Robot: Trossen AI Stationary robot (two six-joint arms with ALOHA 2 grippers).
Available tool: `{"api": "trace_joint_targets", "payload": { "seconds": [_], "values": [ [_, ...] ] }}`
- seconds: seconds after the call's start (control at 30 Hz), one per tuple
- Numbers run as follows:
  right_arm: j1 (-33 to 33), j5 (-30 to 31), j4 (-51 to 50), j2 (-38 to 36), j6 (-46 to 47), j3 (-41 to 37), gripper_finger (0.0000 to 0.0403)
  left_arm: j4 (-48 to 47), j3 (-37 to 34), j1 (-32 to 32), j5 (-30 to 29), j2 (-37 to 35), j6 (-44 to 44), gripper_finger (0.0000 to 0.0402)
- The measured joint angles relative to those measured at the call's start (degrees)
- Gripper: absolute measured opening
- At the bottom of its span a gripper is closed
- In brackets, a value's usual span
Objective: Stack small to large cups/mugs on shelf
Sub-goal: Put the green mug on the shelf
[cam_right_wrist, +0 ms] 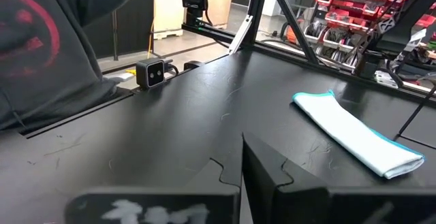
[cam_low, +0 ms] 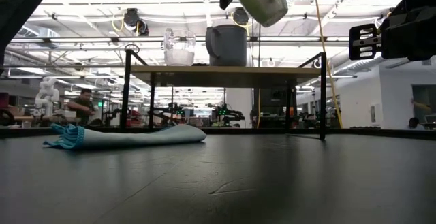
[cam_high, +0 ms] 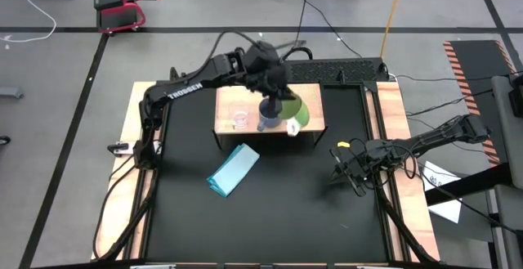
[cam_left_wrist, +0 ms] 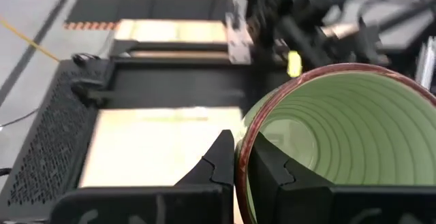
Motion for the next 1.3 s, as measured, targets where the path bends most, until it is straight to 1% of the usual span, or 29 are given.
{"api": "trace_joint_targets", "payload": {
  "seconds": [0.13,0.3,0.67,0.83,1.0,1.13,1.3],
  "values": [
    [0.0,0.0,0.0,0.0,0.0,0.0,0.0000,-2.2,0.0,-3.5,-3.5,0.0,1.8,0.0019],
    [0.0,0.0,0.0,0.0,0.0,0.0,0.0000,-3.7,-0.1,-6.4,-4.2,0.0,2.3,0.0019],
    [0.0,0.0,0.0,0.0,0.0,0.0,0.0000,-4.8,-7.5,-11.4,-6.2,-0.1,0.7,0.0019],
    [0.0,0.0,0.0,0.0,0.0,0.0,0.0000,-5.0,-11.1,-13.4,-8.5,0.0,-0.3,0.0019],
    [0.0,0.0,0.0,0.0,0.0,0.0,0.0000,-2.8,-15.2,-15.2,-10.3,-0.1,-0.9,0.0019],
    [0.0,0.0,0.0,0.0,-0.2,0.0,0.0000,2.4,-18.2,-15.4,-10.3,-0.1,-1.8,0.0019],
    [0.0,0.0,0.0,0.0,0.0,0.0,0.0000,2.0,-20.7,-15.3,-10.2,0.0,-2.3,0.0019]
  ]
}}
